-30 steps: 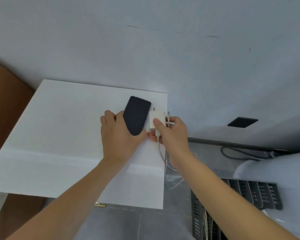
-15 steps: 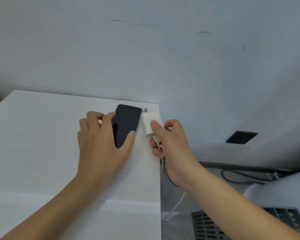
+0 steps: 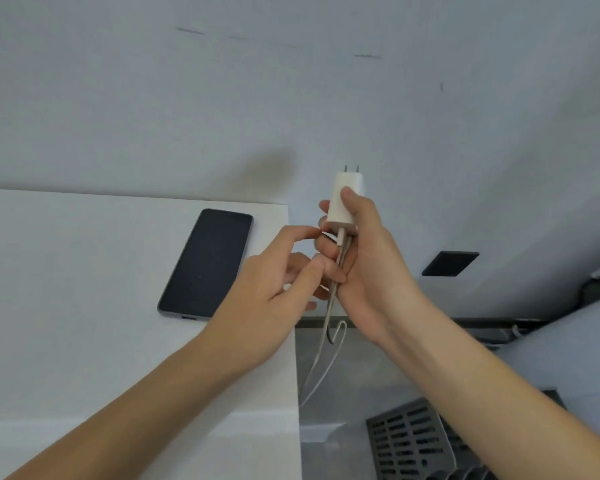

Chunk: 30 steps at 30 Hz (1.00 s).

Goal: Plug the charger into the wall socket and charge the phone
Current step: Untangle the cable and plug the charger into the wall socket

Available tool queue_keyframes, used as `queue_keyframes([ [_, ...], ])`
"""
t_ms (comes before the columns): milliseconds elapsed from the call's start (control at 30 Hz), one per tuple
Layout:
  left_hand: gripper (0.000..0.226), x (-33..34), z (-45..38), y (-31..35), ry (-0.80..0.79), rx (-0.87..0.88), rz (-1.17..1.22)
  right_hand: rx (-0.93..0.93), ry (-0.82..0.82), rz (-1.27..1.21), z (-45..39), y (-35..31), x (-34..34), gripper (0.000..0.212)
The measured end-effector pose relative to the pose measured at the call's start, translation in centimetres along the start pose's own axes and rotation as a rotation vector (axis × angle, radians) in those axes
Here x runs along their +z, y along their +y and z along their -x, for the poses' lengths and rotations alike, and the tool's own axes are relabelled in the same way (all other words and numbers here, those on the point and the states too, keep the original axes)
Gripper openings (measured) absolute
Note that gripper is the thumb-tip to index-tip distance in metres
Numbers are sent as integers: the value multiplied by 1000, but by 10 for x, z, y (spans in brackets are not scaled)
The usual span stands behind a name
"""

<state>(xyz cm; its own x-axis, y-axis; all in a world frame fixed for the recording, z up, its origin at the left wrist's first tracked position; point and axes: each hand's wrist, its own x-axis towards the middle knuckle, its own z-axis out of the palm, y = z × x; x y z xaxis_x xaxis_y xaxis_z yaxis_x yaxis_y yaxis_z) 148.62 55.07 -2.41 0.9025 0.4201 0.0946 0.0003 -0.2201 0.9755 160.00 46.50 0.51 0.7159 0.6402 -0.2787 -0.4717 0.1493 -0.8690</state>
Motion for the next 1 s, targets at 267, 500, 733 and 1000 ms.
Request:
queue_keyframes([
  [267, 39, 5, -9, -7, -15, -146, 242, 46, -7, -78, -6, 0, -13, 31],
  [500, 46, 6, -9, -13, -42, -88, 156, 45, -8, 24, -13, 6, -22, 33],
  [733, 30, 6, -11, -18, 13, -77, 99, 39, 6, -46, -10, 1, -18, 27],
  [1000, 25, 7, -11, -18, -49, -55, -15, 7, 50, 59, 1, 0, -18, 28],
])
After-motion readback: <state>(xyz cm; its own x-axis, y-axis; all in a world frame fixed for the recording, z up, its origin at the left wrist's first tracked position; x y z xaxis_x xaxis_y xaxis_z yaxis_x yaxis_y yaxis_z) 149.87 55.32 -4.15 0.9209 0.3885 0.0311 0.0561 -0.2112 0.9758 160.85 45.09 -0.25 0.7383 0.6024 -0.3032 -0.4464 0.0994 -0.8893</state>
